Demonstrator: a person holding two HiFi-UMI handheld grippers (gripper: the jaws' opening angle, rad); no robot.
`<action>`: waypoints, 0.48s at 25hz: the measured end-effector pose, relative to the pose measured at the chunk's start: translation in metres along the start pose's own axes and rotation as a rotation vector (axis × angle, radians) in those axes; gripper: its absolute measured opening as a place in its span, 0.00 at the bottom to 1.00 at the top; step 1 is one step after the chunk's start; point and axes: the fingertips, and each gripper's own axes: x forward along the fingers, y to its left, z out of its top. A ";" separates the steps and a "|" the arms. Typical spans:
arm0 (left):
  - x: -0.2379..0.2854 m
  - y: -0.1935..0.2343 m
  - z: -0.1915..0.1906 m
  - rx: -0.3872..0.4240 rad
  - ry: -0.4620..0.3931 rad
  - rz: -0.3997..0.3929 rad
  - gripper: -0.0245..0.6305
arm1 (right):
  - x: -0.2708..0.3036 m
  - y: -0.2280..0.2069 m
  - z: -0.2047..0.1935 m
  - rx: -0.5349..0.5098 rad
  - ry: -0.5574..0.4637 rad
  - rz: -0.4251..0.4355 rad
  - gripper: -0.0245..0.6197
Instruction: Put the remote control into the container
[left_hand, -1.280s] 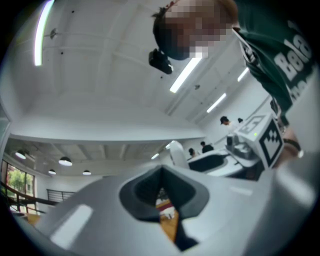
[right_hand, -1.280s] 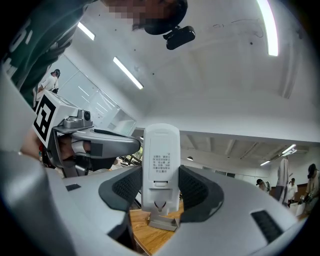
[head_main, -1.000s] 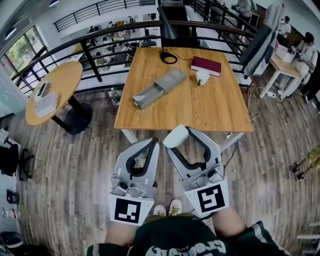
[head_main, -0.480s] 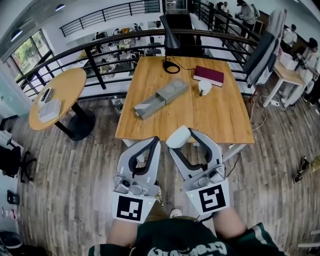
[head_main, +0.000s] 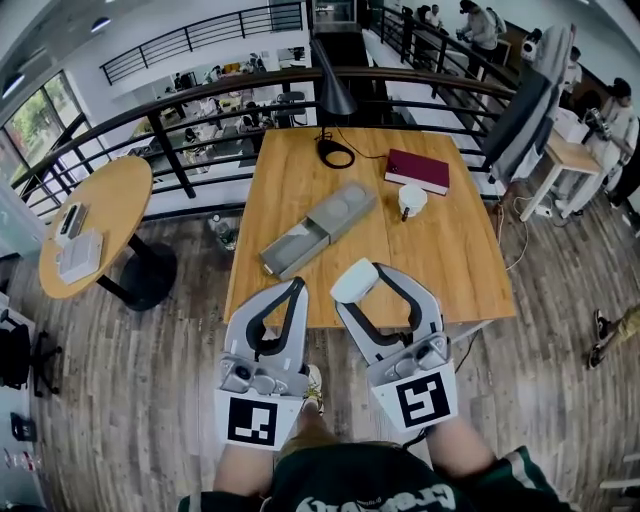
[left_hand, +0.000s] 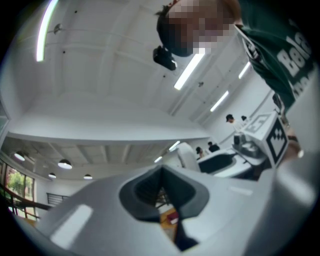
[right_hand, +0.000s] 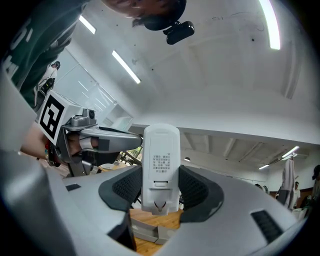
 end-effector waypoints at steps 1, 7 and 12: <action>0.010 0.010 -0.009 -0.001 -0.002 -0.008 0.04 | 0.015 -0.005 -0.006 -0.001 0.006 -0.005 0.41; 0.074 0.076 -0.066 0.006 0.006 -0.053 0.04 | 0.115 -0.032 -0.036 0.004 0.041 -0.031 0.41; 0.114 0.127 -0.112 -0.003 0.012 -0.090 0.04 | 0.188 -0.050 -0.061 0.019 0.064 -0.069 0.41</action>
